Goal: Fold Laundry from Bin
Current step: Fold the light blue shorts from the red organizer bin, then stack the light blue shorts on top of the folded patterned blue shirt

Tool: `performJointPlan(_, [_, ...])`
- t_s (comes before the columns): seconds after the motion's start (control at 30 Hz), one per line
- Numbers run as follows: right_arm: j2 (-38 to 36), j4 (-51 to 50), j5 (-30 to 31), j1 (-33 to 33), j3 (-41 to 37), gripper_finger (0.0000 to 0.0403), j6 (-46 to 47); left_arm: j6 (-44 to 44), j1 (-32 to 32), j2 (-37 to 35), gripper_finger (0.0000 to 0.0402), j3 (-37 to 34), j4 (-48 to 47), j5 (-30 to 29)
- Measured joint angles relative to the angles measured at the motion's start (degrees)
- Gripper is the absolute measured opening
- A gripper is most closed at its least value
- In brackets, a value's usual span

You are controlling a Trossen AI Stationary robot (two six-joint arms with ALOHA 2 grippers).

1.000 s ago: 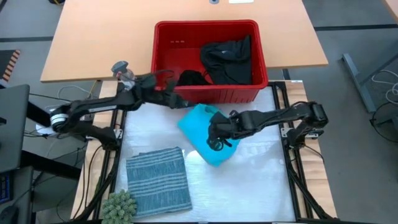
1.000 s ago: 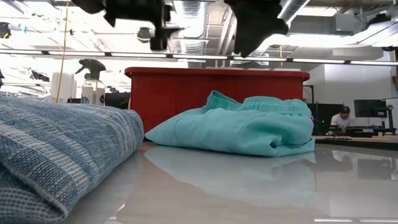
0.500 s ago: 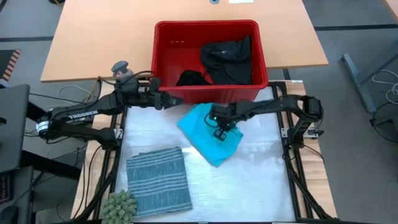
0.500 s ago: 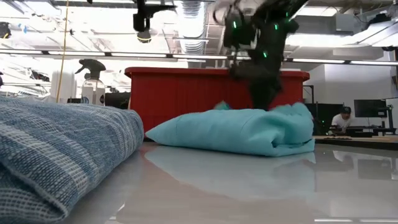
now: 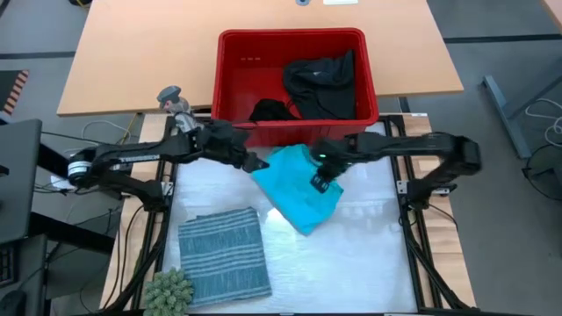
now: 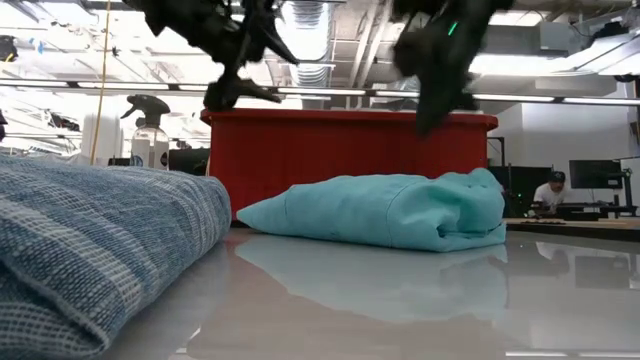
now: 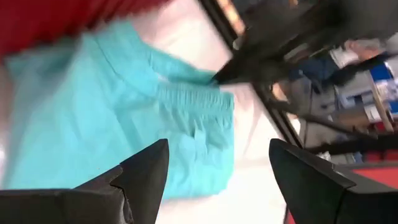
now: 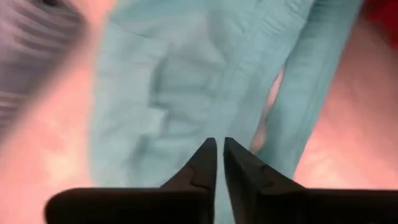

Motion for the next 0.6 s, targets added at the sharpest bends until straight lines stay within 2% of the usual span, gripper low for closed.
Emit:
performJointPlan(0.1, [-8.17,-4.59,2.82,4.83,0.03,0.0085,13.28,-0.90,0.76,2.92,0.0265,0.00,0.14,3.46])
performJointPlan(0.27, [-14.99,-8.54,18.30,21.74,-2.46,0.0166,44.25,0.92,2.28,4.84,0.0265,0.00,-0.42,6.42])
performJointPlan(0.43, [-11.78,-4.13,28.27,35.59,-9.34,0.0254,75.61,3.48,2.86,4.69,0.0265,0.00,-1.03,6.05])
performJointPlan(0.53, [-7.17,-1.03,30.88,39.32,-12.22,0.0287,90.16,4.40,2.91,4.62,0.0265,0.01,-2.41,6.20])
performJointPlan(0.6, [-3.70,0.03,31.85,40.17,-13.07,0.0300,96.38,4.80,2.91,4.62,0.0265,0.02,-2.61,6.05])
